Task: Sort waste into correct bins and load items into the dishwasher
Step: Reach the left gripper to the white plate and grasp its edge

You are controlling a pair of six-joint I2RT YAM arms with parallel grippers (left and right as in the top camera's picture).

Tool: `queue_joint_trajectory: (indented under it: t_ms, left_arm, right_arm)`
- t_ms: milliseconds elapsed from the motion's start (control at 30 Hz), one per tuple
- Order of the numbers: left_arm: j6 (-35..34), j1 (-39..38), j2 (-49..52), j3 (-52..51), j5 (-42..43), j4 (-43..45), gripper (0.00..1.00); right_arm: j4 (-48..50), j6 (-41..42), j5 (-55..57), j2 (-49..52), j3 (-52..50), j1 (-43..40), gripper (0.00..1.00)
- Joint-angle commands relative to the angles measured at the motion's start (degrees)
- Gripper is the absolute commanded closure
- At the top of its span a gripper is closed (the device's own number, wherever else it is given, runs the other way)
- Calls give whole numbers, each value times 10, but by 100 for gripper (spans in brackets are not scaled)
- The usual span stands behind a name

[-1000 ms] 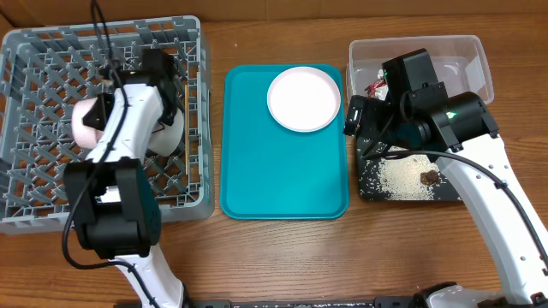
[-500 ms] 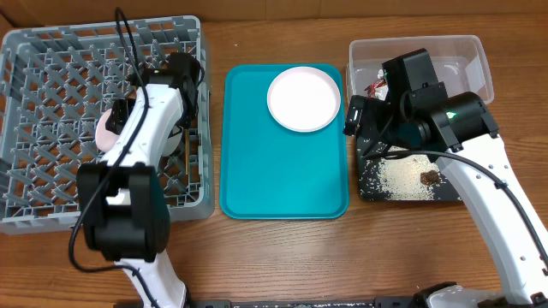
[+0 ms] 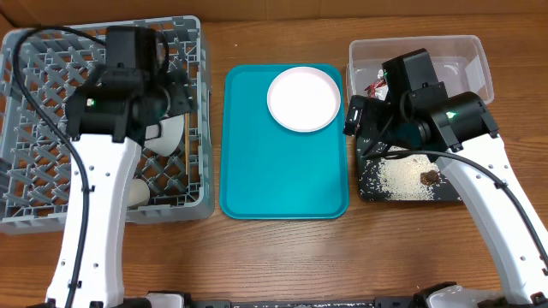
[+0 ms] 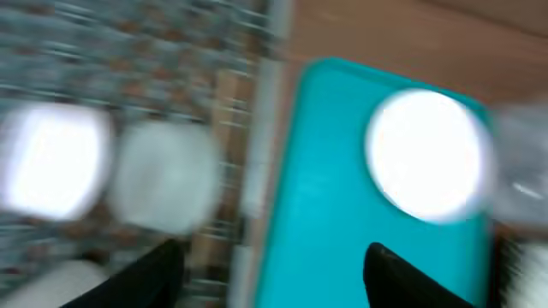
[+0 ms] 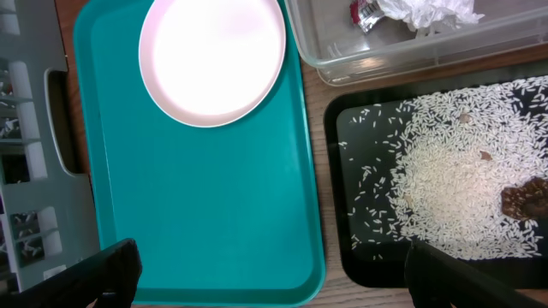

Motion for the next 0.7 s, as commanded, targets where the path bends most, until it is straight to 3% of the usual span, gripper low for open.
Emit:
queue_joint_trajectory:
  t_ms: [0, 100, 233, 400, 667]
  left_arm:
    - [-11, -33, 35, -8, 143, 3, 34]
    - [-27, -68, 71, -8, 137, 16, 40]
    - [-68, -121, 136, -8, 122, 45, 39]
    - [-154, -151, 224, -8, 21, 90, 39]
    - [-229, -151, 337, -8, 45, 176, 49]
  right_arm:
    - [3, 1, 5, -5, 5, -1, 0]
    - [3, 1, 5, -4, 5, -1, 0]
    - [3, 1, 5, -4, 5, -1, 0]
    - [0, 1, 5, -4, 5, -1, 0]
    - [0, 1, -1, -4, 5, -1, 0]
